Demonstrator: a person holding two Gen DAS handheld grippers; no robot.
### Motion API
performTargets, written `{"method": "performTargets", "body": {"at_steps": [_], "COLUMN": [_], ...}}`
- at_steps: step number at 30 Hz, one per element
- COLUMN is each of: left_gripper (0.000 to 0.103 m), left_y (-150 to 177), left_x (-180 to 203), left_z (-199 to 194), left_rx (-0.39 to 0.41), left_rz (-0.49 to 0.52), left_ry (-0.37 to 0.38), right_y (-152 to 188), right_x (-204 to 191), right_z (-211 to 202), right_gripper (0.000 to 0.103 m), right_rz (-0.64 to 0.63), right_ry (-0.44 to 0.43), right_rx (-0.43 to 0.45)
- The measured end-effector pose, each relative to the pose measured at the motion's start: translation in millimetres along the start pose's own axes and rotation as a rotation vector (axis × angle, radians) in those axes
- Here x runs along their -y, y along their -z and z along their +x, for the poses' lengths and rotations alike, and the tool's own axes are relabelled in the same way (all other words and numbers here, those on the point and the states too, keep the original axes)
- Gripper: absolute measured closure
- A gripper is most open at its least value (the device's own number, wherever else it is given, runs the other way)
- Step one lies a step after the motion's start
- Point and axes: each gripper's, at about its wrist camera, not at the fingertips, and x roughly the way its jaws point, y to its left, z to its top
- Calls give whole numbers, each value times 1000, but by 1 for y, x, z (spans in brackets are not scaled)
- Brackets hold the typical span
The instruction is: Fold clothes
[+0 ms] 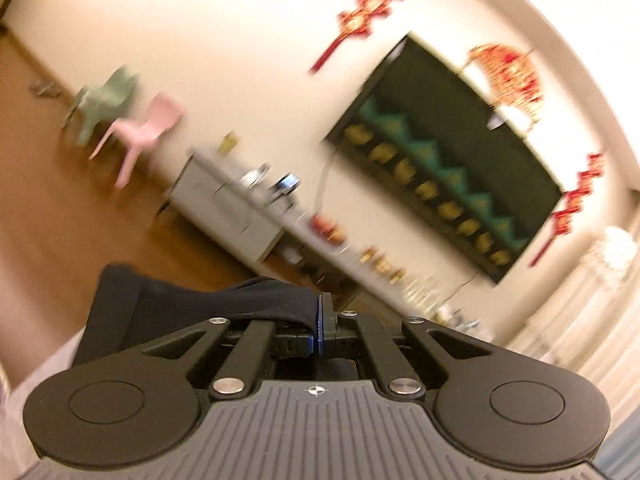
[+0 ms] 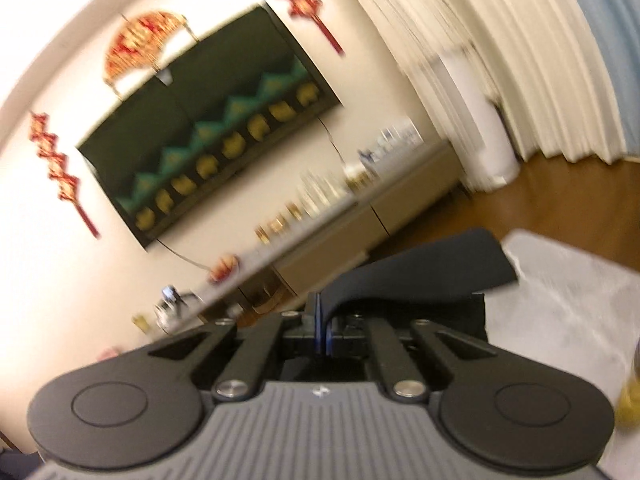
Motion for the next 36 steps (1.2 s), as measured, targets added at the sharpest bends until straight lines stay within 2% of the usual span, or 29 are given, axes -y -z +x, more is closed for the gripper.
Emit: {"method": "performTargets", "body": {"at_steps": [3,6,8,11,13,14,17,20,23,24,25,27,30,32,33,34,36], "left_gripper": [103,103,103,103,103,103,103,103,103,102,101,101,100,81,75,63,61], "left_y": [26,82,131,205,244,250,252,258,268,268,267,264,258,256,255,254,254], "left_x": [-11,-49,-82,-138,-167,-169,-161,-164,-168,-168,-169,-175,-182,-191,-196,-205,-225], "left_z": [-34,-56,-59,-48,-40,-39,-41,-44,-43,-46,-50,-63,-84,-101,-111,-117,-128], "left_rx": [-22,-119,-211,-347,-423,-431,-418,-420,-443,-443,-443,-405,-330,-257,-220,-191,-140], "left_rz": [25,4,-31,-119,-165,-149,-81,-89,-90,-89,-88,-109,-189,-249,-279,-321,-410], "left_ry": [31,-4,-62,-198,-288,-306,-319,-336,-371,-379,-386,-372,-321,-296,-285,-283,-285], "right_y": [-1,31,62,113,148,162,177,179,181,182,181,176,170,173,178,187,215], "right_x": [21,54,78,118,146,154,156,166,186,191,195,191,161,130,111,91,40], "right_z": [-28,-38,-37,-16,1,7,9,4,0,-2,-4,-13,-35,-47,-51,-54,-53], "right_gripper": [101,101,101,101,100,100,100,98,89,90,83,77,77,77,74,69,69], "right_rz": [8,-7,-24,-26,-23,-26,-48,-43,-17,-17,-22,-67,-220,-325,-377,-427,-538], "right_ry": [-29,16,75,185,261,288,307,345,412,438,467,525,595,582,553,503,356], "right_rx": [16,-49,-115,-247,-341,-377,-404,-400,-396,-387,-375,-301,-114,-19,7,11,-30]}}
